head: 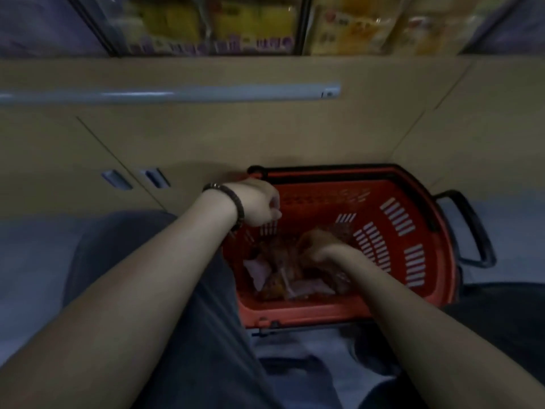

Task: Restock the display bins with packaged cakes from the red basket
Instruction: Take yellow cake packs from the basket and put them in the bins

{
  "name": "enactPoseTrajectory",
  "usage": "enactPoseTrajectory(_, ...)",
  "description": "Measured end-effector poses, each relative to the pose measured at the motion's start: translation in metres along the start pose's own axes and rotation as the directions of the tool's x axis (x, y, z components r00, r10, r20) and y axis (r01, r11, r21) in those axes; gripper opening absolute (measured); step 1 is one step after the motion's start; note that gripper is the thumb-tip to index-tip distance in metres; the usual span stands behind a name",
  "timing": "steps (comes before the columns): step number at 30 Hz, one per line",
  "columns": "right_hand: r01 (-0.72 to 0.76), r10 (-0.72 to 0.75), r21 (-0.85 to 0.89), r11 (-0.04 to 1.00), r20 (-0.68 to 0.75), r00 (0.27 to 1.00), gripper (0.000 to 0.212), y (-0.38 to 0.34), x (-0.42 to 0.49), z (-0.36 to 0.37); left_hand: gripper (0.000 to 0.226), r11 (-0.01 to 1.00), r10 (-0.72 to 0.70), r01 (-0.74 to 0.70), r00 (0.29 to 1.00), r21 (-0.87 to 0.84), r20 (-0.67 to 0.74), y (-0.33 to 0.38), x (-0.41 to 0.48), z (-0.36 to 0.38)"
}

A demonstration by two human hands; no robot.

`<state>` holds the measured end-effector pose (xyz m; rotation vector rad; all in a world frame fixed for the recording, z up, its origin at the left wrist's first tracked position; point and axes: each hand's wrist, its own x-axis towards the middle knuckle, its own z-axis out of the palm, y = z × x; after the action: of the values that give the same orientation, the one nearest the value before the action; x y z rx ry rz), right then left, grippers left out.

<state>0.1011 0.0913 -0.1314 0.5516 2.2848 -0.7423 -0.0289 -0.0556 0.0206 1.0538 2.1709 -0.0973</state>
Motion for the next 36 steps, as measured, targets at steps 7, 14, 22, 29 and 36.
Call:
enactPoseTrajectory(7, 0.166, -0.166, -0.195, 0.967, 0.020, 0.986, 0.082, -0.038, 0.056, 0.072, 0.047, 0.997, -0.043, 0.034, 0.991, 0.070, 0.128, 0.003, 0.007, 0.005)
enactPoseTrajectory(14, 0.118, -0.151, -0.246, 0.962, -0.117, 0.982, 0.085, -0.034, 0.124, 0.129, 0.056, 0.996, -0.054, 0.043, 0.988, 0.080, 0.148, 0.005, 0.013, 0.003)
enactPoseTrajectory(22, 0.211, -0.226, -0.132, 0.969, -0.115, 0.967, 0.098, -0.042, 0.085, 0.115, 0.058, 0.996, -0.057, 0.047, 0.985, 0.070, 0.161, 0.003, 0.018, 0.001)
enactPoseTrajectory(29, 0.292, -0.293, -0.100, 0.951, 0.004, 0.956, 0.057, -0.029, 0.071, 0.083, 0.056, 0.995, -0.068, 0.056, 0.984, 0.076, 0.164, -0.002, 0.019, -0.003)
enactPoseTrajectory(36, 0.211, -0.240, 0.279, 0.937, 0.073, 0.968, 0.077, -0.002, 0.018, 0.020, 0.045, 0.991, -0.084, 0.097, 0.988, -0.097, 0.126, -0.019, 0.006, 0.008)
